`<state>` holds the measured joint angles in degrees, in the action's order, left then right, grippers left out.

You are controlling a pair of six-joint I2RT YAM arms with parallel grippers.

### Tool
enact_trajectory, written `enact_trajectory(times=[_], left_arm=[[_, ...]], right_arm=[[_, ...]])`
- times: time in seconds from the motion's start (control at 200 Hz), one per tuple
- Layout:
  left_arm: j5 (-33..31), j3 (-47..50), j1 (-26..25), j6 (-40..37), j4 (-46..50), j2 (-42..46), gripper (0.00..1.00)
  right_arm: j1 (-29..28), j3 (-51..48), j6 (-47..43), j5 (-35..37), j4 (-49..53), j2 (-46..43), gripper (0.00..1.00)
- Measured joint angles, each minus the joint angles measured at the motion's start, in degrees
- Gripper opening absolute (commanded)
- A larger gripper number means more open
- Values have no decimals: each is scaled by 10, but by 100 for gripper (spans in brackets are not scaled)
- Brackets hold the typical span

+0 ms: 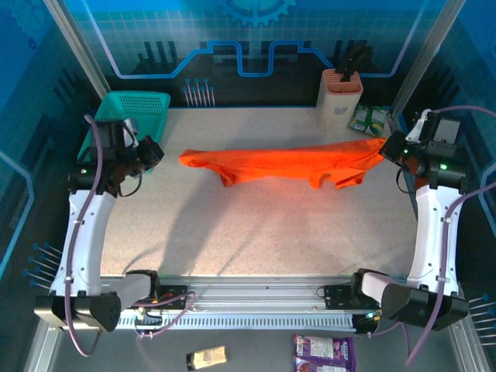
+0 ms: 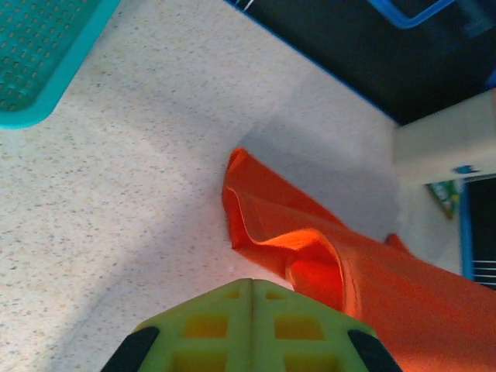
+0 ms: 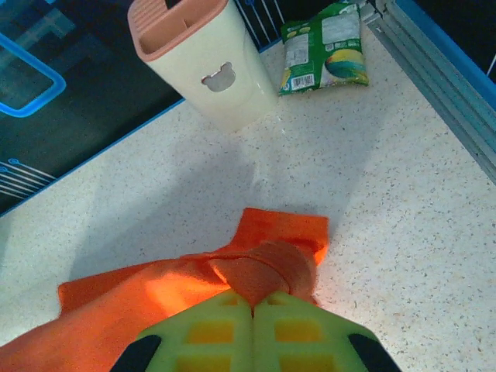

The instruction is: Fold the inside-out t-shirt

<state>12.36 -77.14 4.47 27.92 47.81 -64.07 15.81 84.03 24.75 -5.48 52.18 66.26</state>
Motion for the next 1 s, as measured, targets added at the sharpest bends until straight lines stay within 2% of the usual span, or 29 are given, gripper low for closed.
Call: enact_trajectory(times=[0.16, 0.28, 0.35, 0.39, 0.55, 0.725, 0.996], left_arm=[[62, 26, 11, 4, -18, 0, 0], [85, 49, 4, 5, -39, -57, 0], [83, 60, -17, 5, -48, -101, 0], [82, 66, -38, 4, -52, -124, 0], [54, 108, -159, 13, -80, -169, 19], [14, 139, -297, 44, -106, -212, 27], [-38, 153, -410, 103, -135, -325, 41]], right_arm=[[3, -13, 7, -45, -8, 4, 0], [-14, -43, 12, -64, -24, 43, 0], [-33, -62, 13, -58, -39, 85, 0], [-43, -74, 13, -50, -46, 106, 0], [-59, -116, 13, 5, -65, 147, 1], [-60, -133, 11, 64, -88, 151, 1], [-60, -181, 11, 71, -109, 151, 1]])
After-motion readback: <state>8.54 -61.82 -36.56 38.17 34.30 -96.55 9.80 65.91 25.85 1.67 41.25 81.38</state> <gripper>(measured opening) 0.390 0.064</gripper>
